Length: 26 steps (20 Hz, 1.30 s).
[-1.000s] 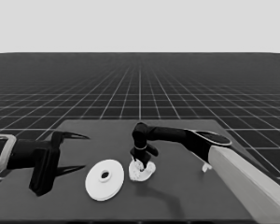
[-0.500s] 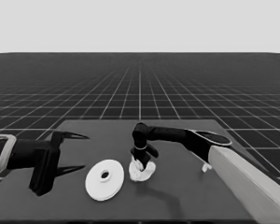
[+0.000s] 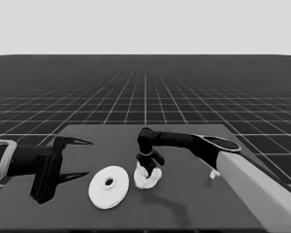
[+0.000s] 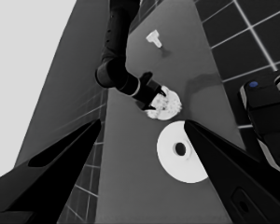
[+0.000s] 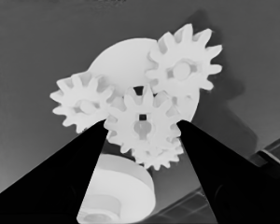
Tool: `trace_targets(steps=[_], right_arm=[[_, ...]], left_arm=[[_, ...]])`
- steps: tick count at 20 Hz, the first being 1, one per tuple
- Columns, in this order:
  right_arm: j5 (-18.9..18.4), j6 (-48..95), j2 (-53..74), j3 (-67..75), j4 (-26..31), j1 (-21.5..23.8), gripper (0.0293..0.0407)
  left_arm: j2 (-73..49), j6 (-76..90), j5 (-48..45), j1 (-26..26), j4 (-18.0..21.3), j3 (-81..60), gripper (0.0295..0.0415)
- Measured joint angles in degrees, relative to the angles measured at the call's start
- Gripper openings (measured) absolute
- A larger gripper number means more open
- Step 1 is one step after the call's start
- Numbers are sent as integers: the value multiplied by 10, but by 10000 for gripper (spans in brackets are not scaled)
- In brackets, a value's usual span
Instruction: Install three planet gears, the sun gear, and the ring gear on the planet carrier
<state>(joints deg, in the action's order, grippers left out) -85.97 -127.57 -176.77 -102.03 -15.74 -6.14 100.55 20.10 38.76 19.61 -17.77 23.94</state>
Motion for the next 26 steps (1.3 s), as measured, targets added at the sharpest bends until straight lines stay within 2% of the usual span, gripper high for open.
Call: trace_targets(steps=[12, 14, 15, 17, 22, 23, 24, 26], right_arm=[[0, -72, 0, 0, 0, 0, 312], [0, -78, 0, 0, 0, 0, 371], [0, -79, 0, 0, 0, 0, 381], [0, -80, 0, 0, 0, 0, 384], [0, -81, 0, 0, 0, 0, 385], [-15, 145, 5, 22, 25, 28, 393], [-21, 286, 7, 33, 40, 50, 391], [-23, 421, 8, 39, 56, 69, 386]], left_arm=[[0, 0, 0, 0, 0, 0, 385], [0, 0, 0, 0, 0, 0, 385], [0, 0, 0, 0, 0, 0, 385], [0, 0, 0, 0, 0, 0, 385], [0, 0, 0, 0, 0, 0, 385], [0, 0, 0, 0, 0, 0, 385], [0, 0, 0, 0, 0, 0, 385], [0, 0, 0, 0, 0, 0, 385]])
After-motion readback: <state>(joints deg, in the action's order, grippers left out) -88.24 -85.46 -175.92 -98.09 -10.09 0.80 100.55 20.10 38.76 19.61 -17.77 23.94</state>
